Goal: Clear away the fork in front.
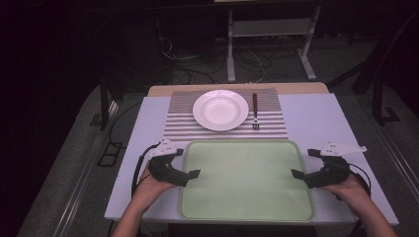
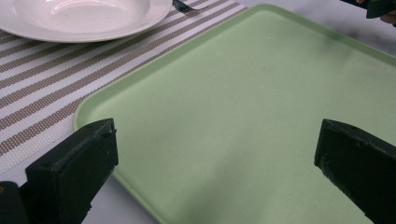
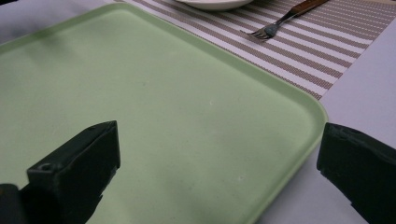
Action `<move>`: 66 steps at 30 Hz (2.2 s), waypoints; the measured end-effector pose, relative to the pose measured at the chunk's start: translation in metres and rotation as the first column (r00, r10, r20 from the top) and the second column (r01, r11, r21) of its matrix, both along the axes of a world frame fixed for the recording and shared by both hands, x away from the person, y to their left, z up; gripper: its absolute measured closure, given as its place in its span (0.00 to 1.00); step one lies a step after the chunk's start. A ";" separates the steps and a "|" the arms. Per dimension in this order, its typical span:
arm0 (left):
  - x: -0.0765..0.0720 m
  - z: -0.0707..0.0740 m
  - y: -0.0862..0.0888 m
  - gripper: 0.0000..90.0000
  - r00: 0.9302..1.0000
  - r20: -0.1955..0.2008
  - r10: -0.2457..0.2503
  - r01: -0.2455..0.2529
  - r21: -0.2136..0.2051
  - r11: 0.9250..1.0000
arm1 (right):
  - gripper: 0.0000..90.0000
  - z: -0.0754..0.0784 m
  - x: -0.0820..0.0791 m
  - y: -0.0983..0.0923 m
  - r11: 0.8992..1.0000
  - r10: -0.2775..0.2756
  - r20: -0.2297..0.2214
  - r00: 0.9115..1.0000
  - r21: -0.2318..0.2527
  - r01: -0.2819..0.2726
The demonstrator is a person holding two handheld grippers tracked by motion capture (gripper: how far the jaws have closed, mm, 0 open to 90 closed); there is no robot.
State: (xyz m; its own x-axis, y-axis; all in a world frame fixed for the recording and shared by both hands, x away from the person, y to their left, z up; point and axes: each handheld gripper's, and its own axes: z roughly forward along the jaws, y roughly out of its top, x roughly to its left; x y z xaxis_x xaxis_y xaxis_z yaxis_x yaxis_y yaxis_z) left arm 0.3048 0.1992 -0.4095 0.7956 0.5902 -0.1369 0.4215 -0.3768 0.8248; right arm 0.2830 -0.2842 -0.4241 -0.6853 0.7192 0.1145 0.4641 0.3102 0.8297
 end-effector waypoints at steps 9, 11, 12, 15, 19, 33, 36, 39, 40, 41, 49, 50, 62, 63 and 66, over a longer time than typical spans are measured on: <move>-0.003 -0.004 0.003 0.00 1.000 -0.013 0.005 -0.005 -0.005 1.000 | 0.00 0.002 0.007 0.000 1.000 -0.016 -0.026 1.000 0.008 0.016; -0.002 -0.005 0.004 0.00 1.000 -0.013 0.006 -0.006 -0.006 1.000 | 0.00 0.003 0.009 0.001 1.000 -0.016 -0.031 0.999 0.010 0.017; -0.002 -0.004 0.004 0.00 1.000 -0.014 0.009 -0.009 -0.008 1.000 | 0.00 0.004 0.011 0.002 1.000 -0.015 -0.038 0.999 0.011 0.016; -0.001 -0.004 0.006 0.00 1.000 -0.012 0.013 -0.013 -0.009 1.000 | 0.00 0.005 0.014 0.004 1.000 -0.012 -0.048 0.999 0.009 0.012; -0.002 -0.005 0.006 0.00 1.000 -0.016 0.017 -0.017 -0.012 1.000 | 0.00 0.004 0.018 0.007 1.000 -0.017 -0.067 0.998 0.001 0.017; -0.003 -0.005 0.008 0.00 0.999 -0.012 0.031 -0.031 -0.015 0.999 | 0.00 0.002 0.035 0.017 0.999 -0.025 -0.116 0.993 -0.025 0.022; -0.003 -0.005 0.009 0.00 0.999 -0.012 0.034 -0.034 -0.018 0.999 | 0.00 0.002 0.038 0.020 0.999 -0.027 -0.121 0.992 -0.030 0.023; -0.002 -0.005 0.010 0.00 0.999 -0.009 0.037 -0.037 -0.023 0.999 | 0.00 0.005 0.044 0.024 0.999 -0.026 -0.121 0.992 -0.037 0.021; -0.002 -0.005 0.010 0.00 0.999 -0.009 0.037 -0.037 -0.023 0.999 | 0.00 0.005 0.044 0.024 0.999 -0.026 -0.121 0.992 -0.037 0.021; -0.003 -0.004 0.010 0.00 0.999 -0.011 0.039 -0.039 -0.026 0.999 | 0.00 0.006 0.046 0.024 0.999 -0.026 -0.122 0.992 -0.034 0.022; -0.003 -0.004 0.012 0.00 0.999 -0.008 0.045 -0.045 -0.024 0.999 | 0.00 0.012 0.062 0.030 0.999 -0.026 -0.124 0.992 -0.041 0.021; -0.003 -0.004 0.012 0.00 0.999 -0.008 0.045 -0.045 -0.023 0.999 | 0.00 0.012 0.062 0.030 0.999 -0.026 -0.124 0.992 -0.041 0.021; -0.004 -0.004 0.011 0.00 0.999 -0.004 0.045 -0.045 -0.016 0.999 | 0.00 0.019 0.084 0.041 0.998 -0.025 -0.136 0.990 -0.061 0.017; -0.004 -0.004 0.011 0.00 0.999 -0.004 0.045 -0.045 -0.016 0.999 | 0.00 0.019 0.084 0.041 0.998 -0.025 -0.136 0.990 -0.061 0.017; -0.004 -0.004 0.010 0.00 0.999 -0.004 0.045 -0.045 -0.014 0.999 | 0.00 0.021 0.090 0.044 0.998 -0.029 -0.133 0.991 -0.065 0.021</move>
